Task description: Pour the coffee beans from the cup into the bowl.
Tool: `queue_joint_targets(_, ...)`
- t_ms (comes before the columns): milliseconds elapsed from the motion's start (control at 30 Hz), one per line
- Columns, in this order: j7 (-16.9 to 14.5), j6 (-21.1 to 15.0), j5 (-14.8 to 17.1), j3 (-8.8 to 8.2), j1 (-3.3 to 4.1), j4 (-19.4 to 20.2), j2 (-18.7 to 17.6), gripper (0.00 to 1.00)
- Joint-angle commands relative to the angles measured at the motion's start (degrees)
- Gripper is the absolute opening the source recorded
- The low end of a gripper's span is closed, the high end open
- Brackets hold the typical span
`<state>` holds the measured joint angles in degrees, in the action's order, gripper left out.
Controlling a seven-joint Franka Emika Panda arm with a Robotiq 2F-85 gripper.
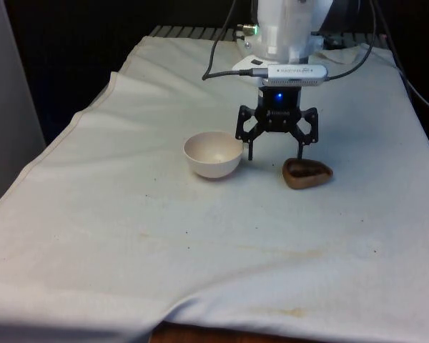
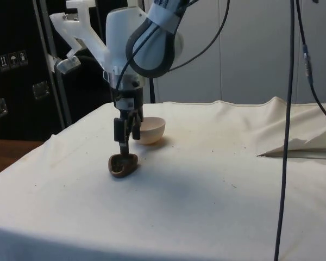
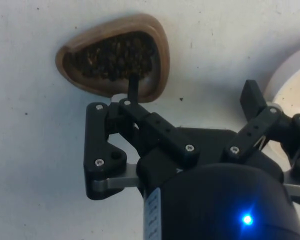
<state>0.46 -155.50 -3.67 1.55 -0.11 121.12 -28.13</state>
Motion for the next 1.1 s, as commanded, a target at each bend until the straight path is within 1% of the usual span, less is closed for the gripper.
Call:
queue_joint_targets(0,-0.92,-1.03,0.97,0.97,-0.74,-0.06,-0.52,1.0)
queue_joint_targets(33,0.0,-0.52,0.0,0.0,0.0,0.0,-0.4,1.0)
queue_joint_targets(67,-0.86,-1.43,1.03,1.09,-0.74,-0.11,-0.92,1.0)
queue_joint_targets(333,-0.92,-2.06,0.97,1.2,-0.86,-0.52,-1.89,1.0)
queue_joint_targets(367,0.0,-1.66,0.06,0.17,-0.06,-0.4,-1.66,1.0)
queue_joint_targets(400,-0.92,-2.12,0.97,1.2,-0.8,-0.52,-2.01,1.0)
queue_joint_targets(500,-0.86,-2.12,0.86,1.09,-0.74,-0.52,-2.06,1.0)
queue_joint_targets(567,-0.52,-2.23,0.63,0.92,-0.4,-0.57,-2.23,1.0)
queue_joint_targets(600,-0.4,-2.23,0.63,0.92,-0.34,-0.57,-2.29,1.0)
queue_joint_targets(633,-0.06,-1.72,0.06,0.23,0.0,-0.46,-1.89,1.0)
queue_joint_targets(667,-0.23,-2.23,0.52,0.86,-0.17,-0.57,-2.23,1.0)
queue_joint_targets(833,0.63,-2.23,0.06,0.86,0.52,-0.57,-2.23,1.0)
queue_joint_targets(867,0.34,-1.78,0.06,0.86,0.34,-0.46,-2.06,1.0)
queue_joint_targets(933,0.86,-2.23,0.0,0.92,0.74,-0.57,-2.23,1.0)
queue_joint_targets(1067,1.15,-2.29,-0.06,0.92,1.15,-0.57,-2.35,1.0)
